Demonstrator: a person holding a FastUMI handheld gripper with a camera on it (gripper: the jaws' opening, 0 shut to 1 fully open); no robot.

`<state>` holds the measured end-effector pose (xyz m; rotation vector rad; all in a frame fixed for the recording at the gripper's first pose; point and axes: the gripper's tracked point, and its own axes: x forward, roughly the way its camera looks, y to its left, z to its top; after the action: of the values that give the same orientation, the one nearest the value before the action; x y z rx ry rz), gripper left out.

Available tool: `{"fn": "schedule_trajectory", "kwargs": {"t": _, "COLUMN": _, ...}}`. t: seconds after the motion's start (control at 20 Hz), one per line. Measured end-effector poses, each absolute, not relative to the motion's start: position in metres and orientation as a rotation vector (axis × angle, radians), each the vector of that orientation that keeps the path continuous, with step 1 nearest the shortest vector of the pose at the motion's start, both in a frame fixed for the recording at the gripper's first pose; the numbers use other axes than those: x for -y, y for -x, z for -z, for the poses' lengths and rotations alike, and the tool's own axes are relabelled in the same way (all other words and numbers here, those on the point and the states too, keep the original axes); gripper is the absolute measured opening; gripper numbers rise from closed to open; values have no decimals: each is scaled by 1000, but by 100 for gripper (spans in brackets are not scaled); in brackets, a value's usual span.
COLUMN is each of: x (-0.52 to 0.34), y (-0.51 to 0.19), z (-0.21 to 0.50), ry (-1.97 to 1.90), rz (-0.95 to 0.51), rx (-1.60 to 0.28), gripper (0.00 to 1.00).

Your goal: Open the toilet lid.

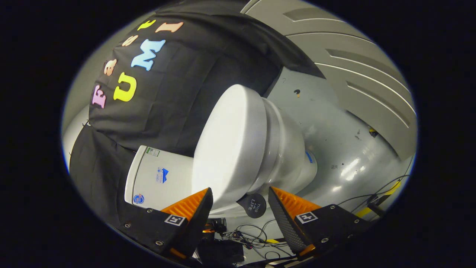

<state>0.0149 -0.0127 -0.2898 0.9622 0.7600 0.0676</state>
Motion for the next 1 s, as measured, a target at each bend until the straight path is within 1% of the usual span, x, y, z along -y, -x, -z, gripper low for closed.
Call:
{"fn": "schedule_trajectory", "kwargs": {"t": 0.15, "x": 6, "y": -16, "z": 297, "ry": -1029, "rz": -72, "rx": -783, "gripper": 88}}
{"fn": "schedule_trajectory", "kwargs": {"t": 0.25, "x": -4, "y": -18, "z": 302, "ry": -1100, "rz": -77, "rx": -798, "gripper": 83}}
{"fn": "schedule_trajectory", "kwargs": {"t": 0.3, "x": -7, "y": -17, "z": 302, "ry": -1145, "rz": -85, "rx": -797, "gripper": 78}}
{"fn": "schedule_trajectory", "kwargs": {"t": 0.55, "x": -12, "y": -19, "z": 303, "ry": -1269, "rz": -91, "rx": -789, "gripper": 73}}
{"fn": "schedule_trajectory", "kwargs": {"t": 0.65, "x": -13, "y": -20, "z": 304, "ry": -1288, "rz": -99, "rx": -788, "gripper": 70}}
{"fn": "schedule_trajectory", "kwargs": {"t": 0.7, "x": -13, "y": -20, "z": 305, "ry": -1292, "rz": -98, "rx": -794, "gripper": 66}}
{"fn": "schedule_trajectory", "kwargs": {"t": 0.8, "x": -9, "y": -15, "z": 322, "ry": -1257, "rz": -45, "rx": -831, "gripper": 52}}
{"fn": "schedule_trajectory", "kwargs": {"t": 0.85, "x": -7, "y": -15, "z": 324, "ry": -1262, "rz": -30, "rx": -840, "gripper": 39}}
{"fn": "schedule_trajectory", "kwargs": {"t": 0.9, "x": -3, "y": -16, "z": 321, "ry": -1281, "rz": -21, "rx": -835, "gripper": 19}}
{"fn": "schedule_trajectory", "kwargs": {"t": 1.0, "x": -7, "y": -18, "z": 319, "ry": -1294, "rz": -26, "rx": -825, "gripper": 10}}
